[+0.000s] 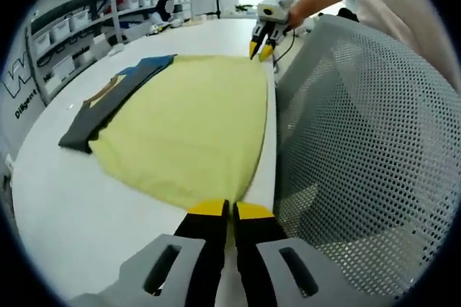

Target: Fold the garment on the visible template until the final outline fits inside the template.

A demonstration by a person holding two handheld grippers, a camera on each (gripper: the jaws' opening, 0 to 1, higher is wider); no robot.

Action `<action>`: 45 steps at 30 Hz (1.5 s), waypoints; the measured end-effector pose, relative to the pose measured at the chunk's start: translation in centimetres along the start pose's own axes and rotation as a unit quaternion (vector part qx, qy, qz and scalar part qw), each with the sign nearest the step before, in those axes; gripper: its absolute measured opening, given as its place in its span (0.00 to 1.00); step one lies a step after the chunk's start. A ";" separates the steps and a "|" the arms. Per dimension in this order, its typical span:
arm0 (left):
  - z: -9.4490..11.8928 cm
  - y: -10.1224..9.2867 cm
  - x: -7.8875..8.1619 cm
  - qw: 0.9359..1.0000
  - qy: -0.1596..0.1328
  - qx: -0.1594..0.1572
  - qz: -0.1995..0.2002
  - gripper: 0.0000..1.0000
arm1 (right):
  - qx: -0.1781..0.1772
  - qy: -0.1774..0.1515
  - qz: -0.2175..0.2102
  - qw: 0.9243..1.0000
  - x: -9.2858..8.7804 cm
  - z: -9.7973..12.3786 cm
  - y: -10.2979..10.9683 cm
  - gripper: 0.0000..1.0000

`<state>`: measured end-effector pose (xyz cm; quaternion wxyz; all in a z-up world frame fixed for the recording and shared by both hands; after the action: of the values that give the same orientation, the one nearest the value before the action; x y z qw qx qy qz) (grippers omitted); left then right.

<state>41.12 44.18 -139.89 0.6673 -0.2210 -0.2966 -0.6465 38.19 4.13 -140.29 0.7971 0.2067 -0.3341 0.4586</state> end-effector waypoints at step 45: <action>5.6 17.1 9.4 0.994 -0.059 0.082 0.048 0.00 | -0.030 -0.085 -0.033 0.995 11.6 3.1 -12.9 0.00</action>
<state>57.40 42.28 -127.90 0.6943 -0.2175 -0.3767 -0.5733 52.49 2.67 -130.07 0.7864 0.2320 -0.4074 0.4022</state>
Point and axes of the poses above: the point that each gripper's makers call its tool centre point, and the gripper's own axes: z roughly backward along the fingers, y roughly to its left, x roughly out of its top, the point moved 6 cm from there along z, roughly backward along the fingers, and after that the axes turned 7 degrees about -z, right-handed, at the moved point
